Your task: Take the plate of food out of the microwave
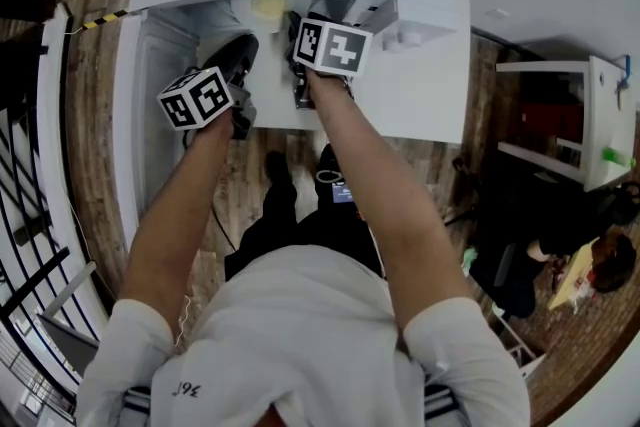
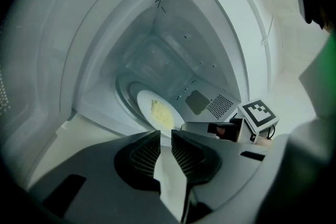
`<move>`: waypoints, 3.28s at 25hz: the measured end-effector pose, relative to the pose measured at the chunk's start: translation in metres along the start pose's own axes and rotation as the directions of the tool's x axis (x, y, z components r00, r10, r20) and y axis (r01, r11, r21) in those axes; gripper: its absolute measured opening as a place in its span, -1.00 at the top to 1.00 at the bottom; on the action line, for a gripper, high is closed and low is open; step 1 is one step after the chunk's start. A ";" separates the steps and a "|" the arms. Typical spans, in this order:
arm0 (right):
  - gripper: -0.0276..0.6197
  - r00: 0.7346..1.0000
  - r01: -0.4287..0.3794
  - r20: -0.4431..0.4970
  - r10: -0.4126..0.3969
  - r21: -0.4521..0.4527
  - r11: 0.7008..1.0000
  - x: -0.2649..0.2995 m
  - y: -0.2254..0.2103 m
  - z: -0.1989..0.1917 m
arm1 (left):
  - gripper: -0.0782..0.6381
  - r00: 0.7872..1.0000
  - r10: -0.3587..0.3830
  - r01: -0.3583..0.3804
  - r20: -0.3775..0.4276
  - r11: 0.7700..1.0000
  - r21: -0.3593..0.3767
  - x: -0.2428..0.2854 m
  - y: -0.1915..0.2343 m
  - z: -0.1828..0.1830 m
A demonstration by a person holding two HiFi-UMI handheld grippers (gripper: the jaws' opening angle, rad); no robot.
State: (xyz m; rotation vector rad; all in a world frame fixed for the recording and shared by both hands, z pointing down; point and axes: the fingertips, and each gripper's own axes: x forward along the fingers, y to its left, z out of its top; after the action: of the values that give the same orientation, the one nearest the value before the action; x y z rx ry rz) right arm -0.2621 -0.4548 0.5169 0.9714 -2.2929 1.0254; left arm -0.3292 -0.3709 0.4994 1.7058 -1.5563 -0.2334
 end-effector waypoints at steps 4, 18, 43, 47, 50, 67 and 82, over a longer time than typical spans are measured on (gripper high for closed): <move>0.43 1.000 -0.014 -0.007 0.014 0.033 0.999 0.004 0.000 -0.001 | 0.64 1.000 -0.001 0.001 -0.005 1.000 -0.015 0.001 0.006 -0.004; 0.65 0.997 -0.073 0.006 0.073 0.146 0.987 -0.006 -0.001 0.003 | 0.42 0.994 -0.084 0.093 0.074 0.989 -0.119 0.006 0.011 0.003; 0.71 0.991 -0.124 -0.014 0.130 0.207 0.970 -0.033 -0.013 -0.019 | 0.44 0.985 -0.172 0.175 0.031 0.974 -0.143 0.016 -0.003 -0.006; 0.71 0.991 -0.133 -0.003 0.136 0.198 0.971 -0.040 -0.010 -0.016 | 0.47 0.986 -0.164 0.167 0.030 0.974 -0.151 0.012 -0.007 -0.006; 0.71 0.991 -0.135 0.003 0.137 0.196 0.971 -0.042 -0.010 -0.015 | 0.48 0.987 -0.162 0.164 0.023 0.975 -0.151 0.011 -0.009 -0.005; 0.74 0.981 -0.193 0.058 0.185 0.211 0.958 -0.101 -0.003 -0.025 | 0.48 0.982 -0.189 0.183 -0.014 0.967 -0.178 -0.029 -0.056 -0.027; 0.74 0.976 -0.207 0.112 0.185 0.234 0.950 -0.168 0.000 -0.051 | 0.51 0.964 -0.259 0.248 -0.051 0.954 -0.169 -0.070 -0.101 -0.051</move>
State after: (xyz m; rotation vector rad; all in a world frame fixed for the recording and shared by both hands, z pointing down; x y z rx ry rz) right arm -0.1462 -0.3450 0.4428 0.9098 -2.4145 1.4023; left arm -0.2374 -0.2939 0.4418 1.7627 -1.2289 -0.4124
